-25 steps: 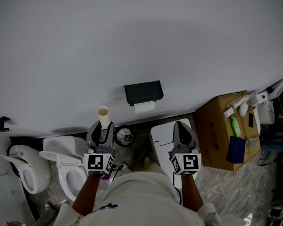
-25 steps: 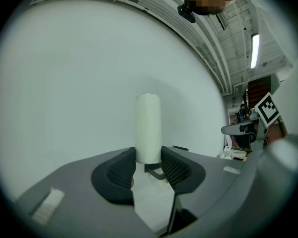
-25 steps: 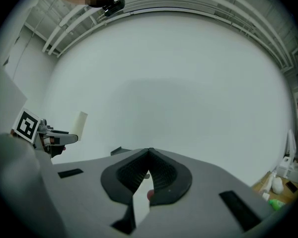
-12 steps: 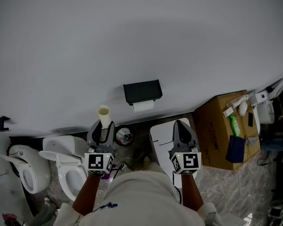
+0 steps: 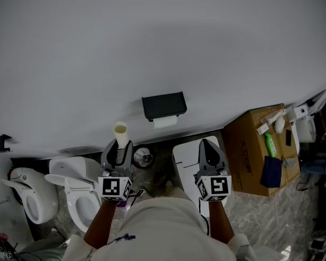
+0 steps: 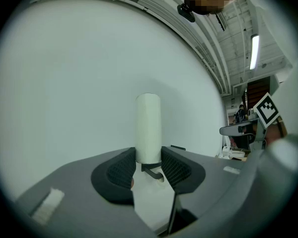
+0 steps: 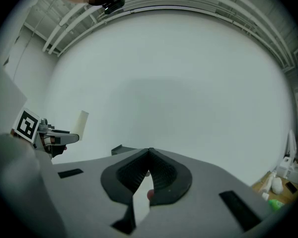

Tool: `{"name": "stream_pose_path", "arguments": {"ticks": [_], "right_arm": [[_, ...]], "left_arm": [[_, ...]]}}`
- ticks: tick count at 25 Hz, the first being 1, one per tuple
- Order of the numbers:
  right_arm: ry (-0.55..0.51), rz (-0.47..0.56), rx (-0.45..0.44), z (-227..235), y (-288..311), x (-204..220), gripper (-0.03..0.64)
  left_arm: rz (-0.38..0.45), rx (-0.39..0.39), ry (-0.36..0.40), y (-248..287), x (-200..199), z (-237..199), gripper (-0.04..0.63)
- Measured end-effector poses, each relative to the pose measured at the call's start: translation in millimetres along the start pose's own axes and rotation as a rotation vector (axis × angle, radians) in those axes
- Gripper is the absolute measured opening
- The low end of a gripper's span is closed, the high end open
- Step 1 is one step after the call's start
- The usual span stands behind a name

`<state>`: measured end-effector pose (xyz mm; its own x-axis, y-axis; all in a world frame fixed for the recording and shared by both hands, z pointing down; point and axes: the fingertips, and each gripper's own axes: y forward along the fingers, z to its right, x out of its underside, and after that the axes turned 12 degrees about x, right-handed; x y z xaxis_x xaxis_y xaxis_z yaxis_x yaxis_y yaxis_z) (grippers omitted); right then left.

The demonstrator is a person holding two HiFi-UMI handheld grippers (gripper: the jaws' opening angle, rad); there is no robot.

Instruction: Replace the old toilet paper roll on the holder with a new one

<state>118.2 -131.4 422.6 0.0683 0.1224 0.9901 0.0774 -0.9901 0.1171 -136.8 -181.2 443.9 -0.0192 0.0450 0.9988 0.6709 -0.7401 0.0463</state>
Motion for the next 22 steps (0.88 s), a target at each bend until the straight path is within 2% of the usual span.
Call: {"name": "stream_pose_path", "arguments": {"ticks": [22], "right_arm": [[0.01, -0.019, 0.013, -7.3, -2.9, 4.9, 0.003]], "left_arm": [[-0.003, 0.024, -0.027, -0.9, 9.2, -0.4, 0.16]]}}
